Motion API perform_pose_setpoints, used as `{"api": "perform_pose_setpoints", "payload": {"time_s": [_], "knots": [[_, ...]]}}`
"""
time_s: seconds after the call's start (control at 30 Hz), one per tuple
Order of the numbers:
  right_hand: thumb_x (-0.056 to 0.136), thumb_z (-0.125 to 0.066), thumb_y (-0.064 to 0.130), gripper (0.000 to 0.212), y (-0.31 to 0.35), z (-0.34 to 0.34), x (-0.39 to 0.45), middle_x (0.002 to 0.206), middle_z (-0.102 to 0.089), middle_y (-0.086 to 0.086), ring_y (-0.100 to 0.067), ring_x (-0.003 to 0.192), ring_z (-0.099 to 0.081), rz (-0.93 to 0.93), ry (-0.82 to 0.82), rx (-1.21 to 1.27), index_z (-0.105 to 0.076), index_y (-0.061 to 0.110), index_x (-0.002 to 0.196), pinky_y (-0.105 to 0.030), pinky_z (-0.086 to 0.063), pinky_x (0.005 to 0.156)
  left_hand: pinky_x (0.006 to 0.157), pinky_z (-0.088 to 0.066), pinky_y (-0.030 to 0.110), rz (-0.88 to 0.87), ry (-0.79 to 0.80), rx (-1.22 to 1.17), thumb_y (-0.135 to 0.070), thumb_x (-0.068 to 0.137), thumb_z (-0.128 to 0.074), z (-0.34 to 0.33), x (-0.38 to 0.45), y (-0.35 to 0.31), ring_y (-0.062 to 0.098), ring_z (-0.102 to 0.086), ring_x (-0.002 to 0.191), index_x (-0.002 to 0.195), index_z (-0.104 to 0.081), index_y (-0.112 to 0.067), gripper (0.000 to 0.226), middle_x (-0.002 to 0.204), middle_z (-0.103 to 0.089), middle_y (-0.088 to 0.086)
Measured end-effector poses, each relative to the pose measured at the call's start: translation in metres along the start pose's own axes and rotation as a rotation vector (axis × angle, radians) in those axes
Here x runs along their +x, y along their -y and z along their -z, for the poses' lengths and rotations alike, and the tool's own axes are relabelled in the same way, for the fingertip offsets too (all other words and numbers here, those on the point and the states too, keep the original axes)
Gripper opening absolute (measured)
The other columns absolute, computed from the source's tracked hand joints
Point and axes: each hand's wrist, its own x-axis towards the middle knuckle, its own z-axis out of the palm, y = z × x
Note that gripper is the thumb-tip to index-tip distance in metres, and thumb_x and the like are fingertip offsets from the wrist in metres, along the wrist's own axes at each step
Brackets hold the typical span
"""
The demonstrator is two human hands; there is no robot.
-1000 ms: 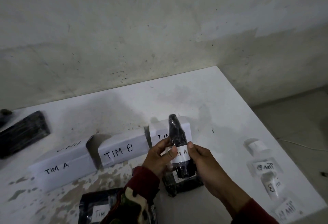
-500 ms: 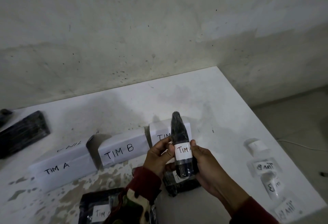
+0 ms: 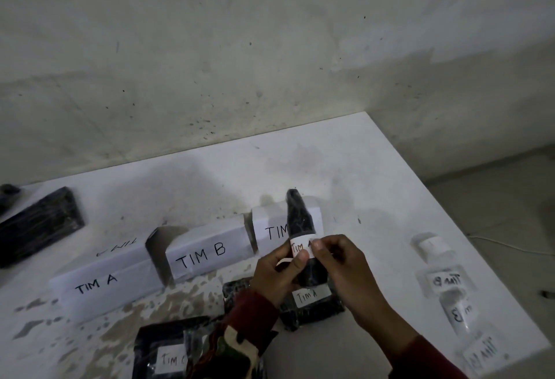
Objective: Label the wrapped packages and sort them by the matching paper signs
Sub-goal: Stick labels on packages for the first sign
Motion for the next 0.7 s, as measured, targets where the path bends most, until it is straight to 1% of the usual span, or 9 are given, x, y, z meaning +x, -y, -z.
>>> {"api": "perform_pose_setpoints", "payload": {"time_s": [0.07, 0.17, 0.23, 0.3, 0.37, 0.4, 0.47, 0.53, 0.7], "knots": [[0.084, -0.062, 0.030, 0.011, -0.003, -0.001, -0.003, 0.093, -0.069, 0.006, -0.005, 0.084, -0.066, 0.010, 0.025, -0.002, -0.060, 0.023, 0.092, -0.014, -0.053, 0.067, 0.062, -0.053, 0.016, -0.008, -0.017, -0.003, -0.037, 0.067, -0.063, 0.000, -0.002, 0.001, 0.006, -0.069, 0.079, 0.099, -0.069, -0.027, 0.034, 0.085, -0.073, -0.005], [0.082, -0.067, 0.020, 0.011, -0.004, 0.000, -0.003, 0.090, -0.071, 0.003, -0.008, 0.080, -0.068, 0.005, 0.028, 0.062, -0.063, 0.019, 0.091, -0.017, -0.055, 0.066, 0.062, -0.053, 0.017, 0.004, -0.042, -0.018, -0.033, 0.067, -0.064, 0.002, -0.004, 0.002, 0.008, -0.070, 0.079, 0.100, -0.069, -0.021, 0.035, 0.092, -0.072, 0.001], [0.080, -0.068, 0.016, 0.010, -0.004, 0.001, -0.003, 0.086, -0.072, 0.000, -0.010, 0.078, -0.069, -0.019, 0.026, 0.133, -0.067, 0.017, 0.090, -0.020, -0.056, 0.067, 0.067, -0.056, 0.025, 0.014, -0.035, -0.029, -0.031, 0.068, -0.063, 0.003, -0.004, 0.002, 0.016, -0.069, 0.085, 0.110, -0.066, -0.011, 0.046, 0.101, -0.070, 0.011], [0.081, -0.066, 0.013, 0.010, -0.003, 0.002, -0.003, 0.088, -0.074, -0.004, -0.018, 0.084, -0.070, -0.038, 0.028, 0.200, -0.069, 0.014, 0.091, -0.031, -0.056, 0.076, 0.076, -0.057, 0.038, 0.019, -0.036, -0.050, -0.031, 0.070, -0.062, 0.004, -0.004, 0.001, 0.025, -0.067, 0.089, 0.117, -0.062, -0.008, 0.052, 0.104, -0.069, 0.015], [0.082, -0.064, 0.012, 0.011, -0.004, 0.001, -0.004, 0.090, -0.074, -0.007, -0.024, 0.089, -0.069, -0.048, 0.015, 0.262, -0.070, 0.011, 0.091, -0.039, -0.055, 0.082, 0.082, -0.051, 0.049, 0.019, -0.057, -0.070, -0.027, 0.074, -0.061, 0.005, -0.004, 0.001, 0.030, -0.063, 0.086, 0.118, -0.061, -0.011, 0.047, 0.100, -0.069, 0.014], [0.083, -0.063, 0.013, 0.011, -0.004, 0.000, -0.004, 0.091, -0.074, -0.007, -0.026, 0.090, -0.069, -0.050, 0.007, 0.282, -0.070, 0.010, 0.091, -0.041, -0.055, 0.083, 0.083, -0.050, 0.050, 0.016, -0.069, -0.076, -0.024, 0.077, -0.059, 0.005, -0.004, 0.003, 0.029, -0.061, 0.084, 0.118, -0.061, -0.013, 0.043, 0.096, -0.069, 0.012], [0.084, -0.061, 0.016, 0.012, -0.007, -0.002, -0.005, 0.090, -0.074, -0.005, -0.027, 0.090, -0.068, -0.051, -0.003, 0.288, -0.071, 0.011, 0.089, -0.043, -0.055, 0.083, 0.073, -0.057, 0.036, 0.010, -0.091, -0.105, -0.019, 0.079, -0.057, 0.003, -0.006, 0.008, 0.019, -0.066, 0.077, 0.117, -0.059, -0.018, 0.038, 0.086, -0.074, 0.001], [0.085, -0.060, 0.018, 0.013, -0.009, -0.005, -0.007, 0.088, -0.075, -0.004, -0.026, 0.089, -0.069, -0.052, -0.017, 0.295, -0.072, 0.013, 0.087, -0.042, -0.054, 0.082, 0.061, -0.056, 0.022, 0.019, -0.131, -0.140, -0.015, 0.082, -0.053, 0.001, -0.008, 0.013, 0.010, -0.069, 0.072, 0.117, -0.057, -0.019, 0.035, 0.079, -0.075, -0.005], [0.087, -0.056, 0.017, 0.017, -0.015, -0.014, -0.012, 0.082, -0.075, -0.005, -0.022, 0.083, -0.070, -0.056, -0.060, 0.336, -0.071, 0.013, 0.080, -0.039, -0.055, 0.079, 0.060, -0.056, 0.021, 0.001, -0.248, -0.174, -0.017, 0.083, -0.051, -0.002, -0.014, 0.023, 0.007, -0.070, 0.076, 0.102, -0.064, -0.027, 0.026, 0.082, -0.074, -0.011]]}}
